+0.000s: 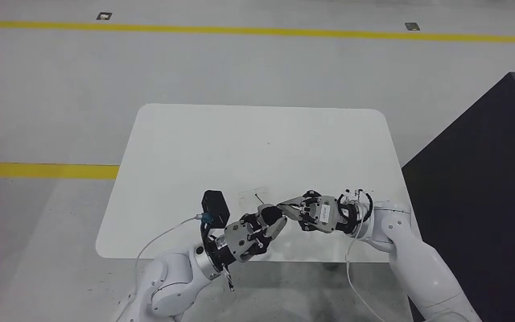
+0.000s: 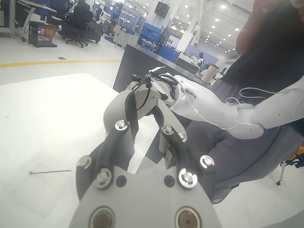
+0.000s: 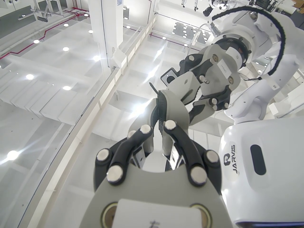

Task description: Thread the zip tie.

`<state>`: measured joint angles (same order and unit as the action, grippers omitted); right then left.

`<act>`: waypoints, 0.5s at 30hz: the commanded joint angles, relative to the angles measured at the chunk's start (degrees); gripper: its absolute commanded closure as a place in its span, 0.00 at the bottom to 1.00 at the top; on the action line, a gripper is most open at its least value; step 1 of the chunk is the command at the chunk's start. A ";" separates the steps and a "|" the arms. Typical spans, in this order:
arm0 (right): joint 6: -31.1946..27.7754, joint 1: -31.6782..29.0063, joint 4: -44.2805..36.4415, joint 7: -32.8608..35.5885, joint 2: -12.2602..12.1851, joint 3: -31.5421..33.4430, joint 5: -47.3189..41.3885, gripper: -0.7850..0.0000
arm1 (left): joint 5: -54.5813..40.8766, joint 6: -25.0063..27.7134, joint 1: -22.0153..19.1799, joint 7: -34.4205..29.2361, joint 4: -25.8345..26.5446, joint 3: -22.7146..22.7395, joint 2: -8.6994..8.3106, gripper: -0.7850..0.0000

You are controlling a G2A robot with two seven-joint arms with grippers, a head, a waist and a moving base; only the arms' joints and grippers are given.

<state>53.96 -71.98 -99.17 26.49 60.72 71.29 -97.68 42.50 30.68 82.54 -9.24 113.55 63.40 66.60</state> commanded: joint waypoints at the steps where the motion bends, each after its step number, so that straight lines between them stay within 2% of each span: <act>1: 0.00 0.00 0.00 0.00 0.00 0.00 0.00 1.00 | 0.10 -0.55 0.12 0.26 -0.21 0.05 0.02 0.84; 5: 0.00 0.00 0.00 0.00 0.00 0.00 0.00 1.00 | -0.25 -0.63 0.20 0.88 -0.08 0.18 0.06 0.84; 7: 0.00 0.00 0.00 0.00 0.00 0.00 0.00 1.00 | -0.11 -0.61 0.15 0.87 0.15 0.12 0.07 0.90; 9: 0.00 0.00 0.00 0.00 0.00 0.00 0.00 1.00 | -0.08 -0.69 0.07 0.94 0.27 0.22 0.08 0.91; 11: 0.00 0.00 0.00 0.00 0.00 0.00 0.00 1.00 | -0.17 -0.49 0.17 1.16 0.39 0.27 0.08 1.00; 15: 0.00 0.00 0.00 0.00 0.00 0.00 0.00 1.00 | -0.13 -0.19 0.40 1.34 0.66 0.34 0.07 1.00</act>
<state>53.96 -71.98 -99.17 26.49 60.72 71.29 -97.68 42.34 30.47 82.90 -7.93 114.20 63.75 66.66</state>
